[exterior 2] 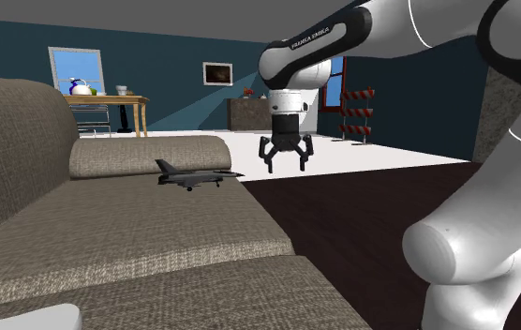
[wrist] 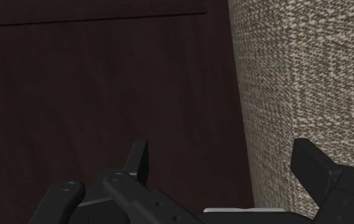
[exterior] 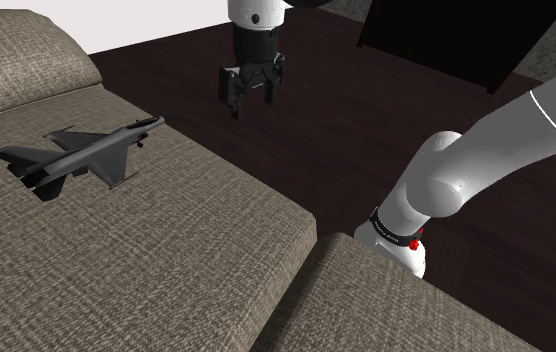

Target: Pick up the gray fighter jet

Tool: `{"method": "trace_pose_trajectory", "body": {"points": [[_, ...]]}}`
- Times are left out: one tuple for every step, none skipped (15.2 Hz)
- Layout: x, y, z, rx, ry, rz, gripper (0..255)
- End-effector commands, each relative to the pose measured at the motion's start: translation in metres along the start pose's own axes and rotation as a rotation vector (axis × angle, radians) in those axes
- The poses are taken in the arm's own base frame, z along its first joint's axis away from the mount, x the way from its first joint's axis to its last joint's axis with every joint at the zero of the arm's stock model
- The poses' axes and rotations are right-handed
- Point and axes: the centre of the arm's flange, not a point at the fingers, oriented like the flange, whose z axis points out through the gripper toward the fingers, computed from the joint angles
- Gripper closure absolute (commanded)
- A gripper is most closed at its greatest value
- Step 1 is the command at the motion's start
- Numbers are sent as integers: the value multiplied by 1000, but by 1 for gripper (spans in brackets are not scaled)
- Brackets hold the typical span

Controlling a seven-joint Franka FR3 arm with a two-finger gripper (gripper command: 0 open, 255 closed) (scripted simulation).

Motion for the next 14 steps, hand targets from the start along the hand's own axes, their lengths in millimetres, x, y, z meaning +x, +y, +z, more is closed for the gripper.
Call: {"method": "trace_pose_trajectory", "body": {"points": [[3,-25,6,7,3,-2,0],[5,-38,6,10,5,-4,0],[7,-50,7,13,7,-6,0],[9,-63,8,16,9,-7,0],[11,-75,8,19,10,-9,0],[12,-88,9,22,12,-11,0],[14,-100,9,25,14,-12,0],[16,-113,10,28,15,-14,0],[18,-125,10,31,17,-16,0],[20,-138,11,34,19,-17,0],[22,-151,11,37,20,-19,0],[23,-163,12,40,22,-20,0],[25,-176,12,43,24,-22,0],[27,-188,12,46,25,-24,0]]}}
